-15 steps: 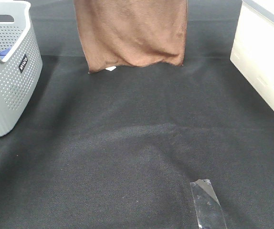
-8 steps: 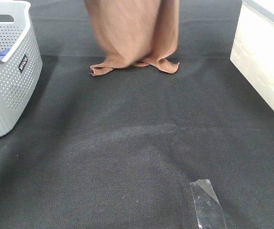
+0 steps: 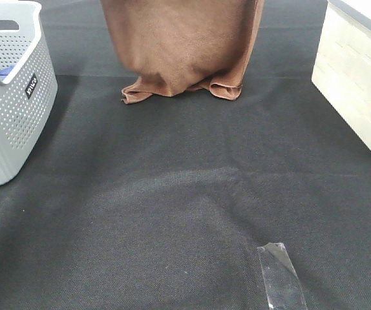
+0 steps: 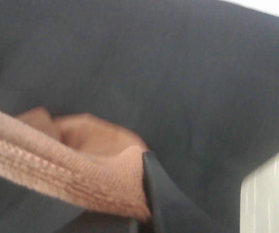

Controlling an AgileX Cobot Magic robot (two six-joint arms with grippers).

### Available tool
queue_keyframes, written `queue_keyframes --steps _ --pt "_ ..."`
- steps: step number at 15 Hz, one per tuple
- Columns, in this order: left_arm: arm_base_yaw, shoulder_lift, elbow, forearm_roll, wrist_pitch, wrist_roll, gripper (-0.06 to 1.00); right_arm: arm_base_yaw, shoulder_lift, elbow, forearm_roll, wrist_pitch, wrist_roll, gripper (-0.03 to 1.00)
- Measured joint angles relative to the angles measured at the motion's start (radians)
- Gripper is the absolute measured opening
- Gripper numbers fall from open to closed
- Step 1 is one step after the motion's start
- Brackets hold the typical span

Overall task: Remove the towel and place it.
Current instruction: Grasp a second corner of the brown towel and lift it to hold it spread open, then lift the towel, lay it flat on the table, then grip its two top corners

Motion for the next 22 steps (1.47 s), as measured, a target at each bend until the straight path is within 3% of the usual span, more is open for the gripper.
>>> queue_keyframes --steps 2,5,8,10,12,13,14,22 --pt "-0.002 -0.019 0.003 -0.018 0.021 -0.017 0.00 0.005 -0.044 0.000 0.020 0.113 0.014 0.01" --pt "-0.002 -0.088 0.122 -0.076 0.023 -0.054 0.00 0.006 -0.096 0.062 0.016 0.125 0.034 0.01" --pt "-0.003 -0.233 0.400 -0.105 0.023 -0.068 0.00 0.009 -0.190 0.260 0.030 0.125 0.041 0.01" --pt "-0.010 -0.443 0.730 -0.133 0.019 -0.068 0.00 0.012 -0.335 0.487 0.050 0.123 0.041 0.01" --pt "-0.010 -0.574 0.902 -0.148 0.016 -0.068 0.00 0.012 -0.447 0.604 0.057 0.123 0.041 0.01" --pt "-0.012 -0.734 1.100 -0.194 0.008 -0.068 0.00 0.019 -0.572 0.736 0.080 0.122 0.041 0.01" --pt "-0.015 -0.813 1.190 -0.220 0.000 -0.068 0.00 0.022 -0.633 0.799 0.088 0.122 0.041 0.01" --pt "-0.019 -1.229 1.650 -0.322 -0.020 -0.122 0.00 0.027 -0.908 1.276 0.200 0.111 0.077 0.01"
